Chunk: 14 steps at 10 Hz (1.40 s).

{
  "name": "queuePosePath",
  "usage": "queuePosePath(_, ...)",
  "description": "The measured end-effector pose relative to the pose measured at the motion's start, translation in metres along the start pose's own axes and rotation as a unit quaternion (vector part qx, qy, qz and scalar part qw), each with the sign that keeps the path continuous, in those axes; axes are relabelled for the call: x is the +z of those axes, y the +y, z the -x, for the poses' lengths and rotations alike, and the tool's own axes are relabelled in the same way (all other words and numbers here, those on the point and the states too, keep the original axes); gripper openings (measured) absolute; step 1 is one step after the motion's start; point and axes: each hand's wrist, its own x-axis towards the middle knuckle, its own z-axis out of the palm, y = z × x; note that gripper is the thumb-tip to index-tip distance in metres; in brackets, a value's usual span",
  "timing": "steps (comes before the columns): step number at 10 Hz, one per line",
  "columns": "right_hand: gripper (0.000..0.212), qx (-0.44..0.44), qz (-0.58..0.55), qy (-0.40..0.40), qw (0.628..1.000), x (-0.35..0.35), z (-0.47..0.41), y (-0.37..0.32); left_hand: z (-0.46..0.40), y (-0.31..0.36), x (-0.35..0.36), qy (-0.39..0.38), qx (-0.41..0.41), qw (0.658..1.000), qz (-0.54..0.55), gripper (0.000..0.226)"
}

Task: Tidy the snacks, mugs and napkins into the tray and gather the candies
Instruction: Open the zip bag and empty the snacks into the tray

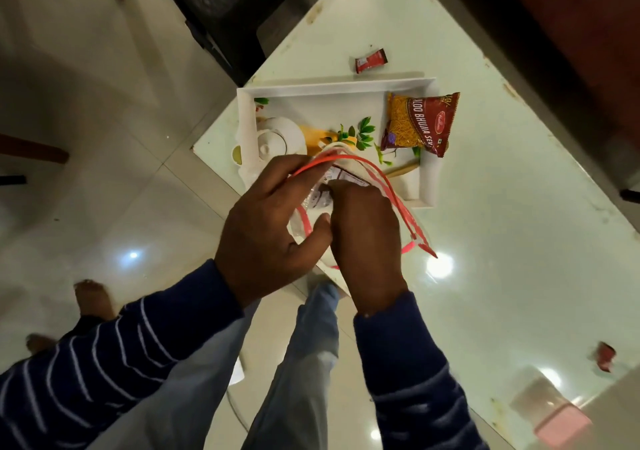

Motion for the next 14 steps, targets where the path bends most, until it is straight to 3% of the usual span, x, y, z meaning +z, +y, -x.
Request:
queuePosePath(2, 0.025, -0.027, 0.012, 0.109, 0.994, -0.043, 0.046, 0.022, -0.010, -0.005, -0.007, 0.009, -0.002, 1.000, -0.027, 0.066)
queuePosePath(3, 0.041, -0.030, -0.121, 0.184, 0.975, -0.060, 0.070, 0.027, -0.008, -0.006, -0.008, 0.005, -0.013, 1.000, -0.026, 0.071)
queuePosePath(4, 0.046, -0.023, -0.226, 0.198, 0.953, -0.067, 0.078, 0.031, -0.004, -0.007, -0.005, 0.002, -0.012, 0.999, -0.036, 0.071)
queuePosePath(5, 0.028, 0.009, -0.269, 0.245, 0.932, -0.073, 0.081, 0.026, -0.001, -0.009, -0.003, -0.004, -0.015, 0.999, -0.050, 0.073)
queuePosePath(6, 0.021, 0.006, -0.280, 0.276, 0.920, -0.080, 0.086, 0.027, 0.000, -0.010, -0.002, -0.003, -0.028, 0.998, -0.058, 0.073)
queuePosePath(7, 0.018, 0.023, -0.373, 0.320, 0.871, -0.102, 0.085, 0.049, -0.001, -0.012, -0.005, 0.005, -0.036, 0.997, -0.062, 0.076)
queuePosePath(8, 0.019, 0.041, -0.423, 0.324, 0.845, -0.111, 0.071, 0.081, -0.003, -0.013, -0.008, 0.008, -0.033, 0.998, -0.052, 0.078)
queuePosePath(10, 0.024, 0.114, -0.378, 0.232, 0.889, -0.072, -0.013, 0.173, -0.002, -0.011, -0.010, -0.006, -0.044, 0.998, -0.042, 0.080)
queuePosePath(11, 0.024, 0.153, -0.359, 0.159, 0.907, -0.037, -0.059, 0.208, -0.004, -0.014, -0.011, -0.023, -0.013, 0.999, -0.027, 0.077)
queuePosePath(12, 0.025, 0.167, -0.332, 0.133, 0.919, -0.024, -0.078, 0.216, -0.004, -0.016, -0.011, -0.030, -0.006, 0.999, -0.022, 0.079)
queuePosePath(13, 0.024, 0.150, -0.049, 0.206, 0.966, -0.033, -0.081, 0.197, -0.004, -0.016, -0.011, -0.036, 0.002, 0.999, 0.007, 0.081)
queuePosePath(14, 0.026, 0.106, -0.006, 0.313, 0.944, -0.061, -0.059, 0.165, -0.002, -0.016, -0.010, -0.039, 0.002, 0.999, 0.028, 0.082)
